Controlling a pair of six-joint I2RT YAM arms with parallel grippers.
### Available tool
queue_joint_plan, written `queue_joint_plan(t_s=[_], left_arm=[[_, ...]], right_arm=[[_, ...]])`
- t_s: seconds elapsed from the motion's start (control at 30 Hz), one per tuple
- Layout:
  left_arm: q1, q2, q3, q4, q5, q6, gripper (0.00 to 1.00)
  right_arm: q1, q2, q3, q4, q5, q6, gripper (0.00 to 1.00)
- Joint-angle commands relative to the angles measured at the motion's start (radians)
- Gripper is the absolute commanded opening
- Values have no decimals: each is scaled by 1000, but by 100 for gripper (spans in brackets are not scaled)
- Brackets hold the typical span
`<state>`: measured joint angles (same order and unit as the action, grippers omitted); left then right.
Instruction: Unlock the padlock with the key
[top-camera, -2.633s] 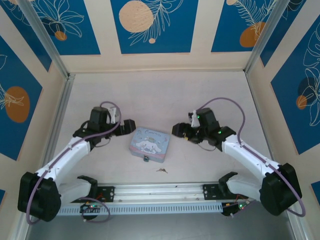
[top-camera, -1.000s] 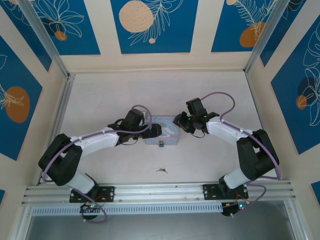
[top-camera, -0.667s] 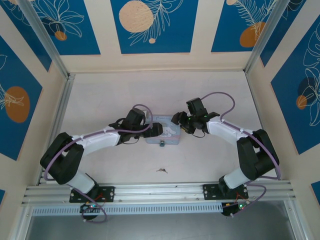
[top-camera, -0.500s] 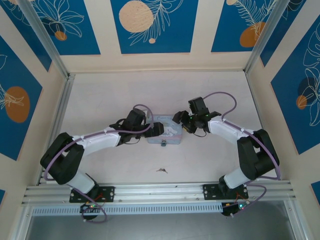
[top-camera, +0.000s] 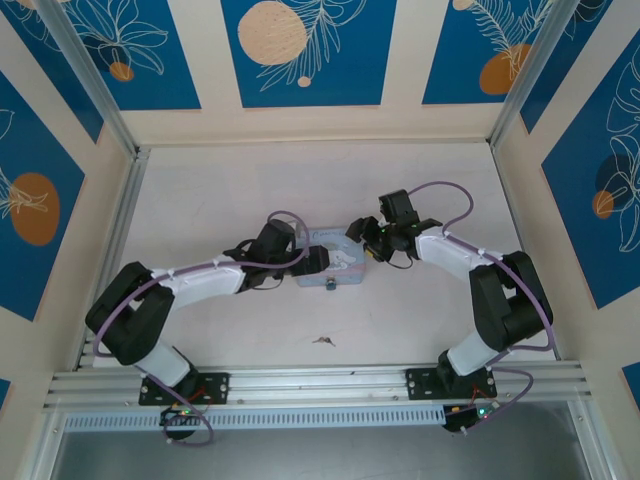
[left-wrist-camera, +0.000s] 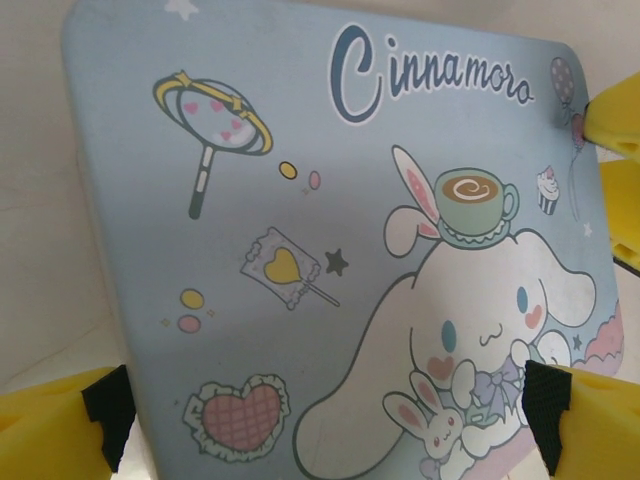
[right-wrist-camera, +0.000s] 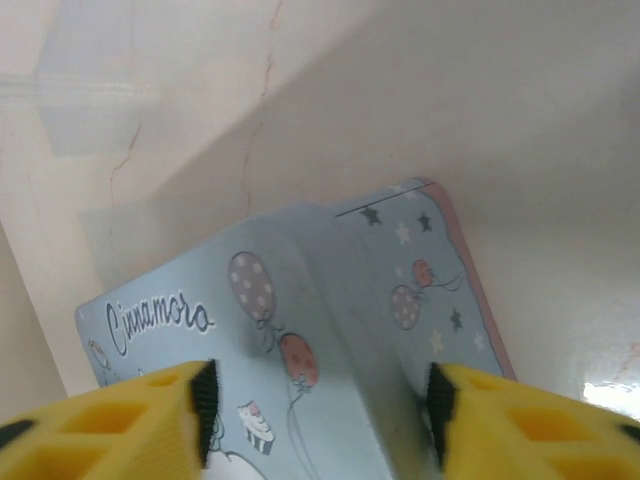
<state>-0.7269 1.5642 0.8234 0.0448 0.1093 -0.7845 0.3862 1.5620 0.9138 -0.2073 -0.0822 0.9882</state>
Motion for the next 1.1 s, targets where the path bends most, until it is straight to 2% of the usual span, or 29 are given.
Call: queue_joint_plan(t_s=[0.0, 0.07, 0.13, 0.3, 0.4, 0.53, 0.63, 0.77, 1.07], left_arm=[[-18, 15, 44, 20, -20, -1, 100], [-14, 4, 40, 15, -52, -1, 100], [-5, -11, 39, 3, -80, 5, 100], [18, -85, 36, -64, -142, 24, 100], [26, -149, 16, -104, -182, 27, 100], [35, -241, -35, -138, -207, 12, 100], [46, -305, -86, -139, -180, -11, 100], [62, -370, -115, -199, -161, -26, 100], [129, -407, -103, -280, -96, -64, 100]], right_arm=[[-15, -16, 14, -6, -40, -9, 78], [-33, -62, -6, -20, -5, -32, 89], [-54, -139, -41, -30, 27, -37, 91], [-69, -360, -122, -123, 55, -132, 90], [-48, -496, -188, -164, 3, -178, 87], [75, -600, -262, -188, -30, -225, 81], [215, -595, -282, -206, -2, -264, 75], [366, -516, -287, -210, 23, -347, 71], [608, -265, -213, -198, 98, -539, 67]])
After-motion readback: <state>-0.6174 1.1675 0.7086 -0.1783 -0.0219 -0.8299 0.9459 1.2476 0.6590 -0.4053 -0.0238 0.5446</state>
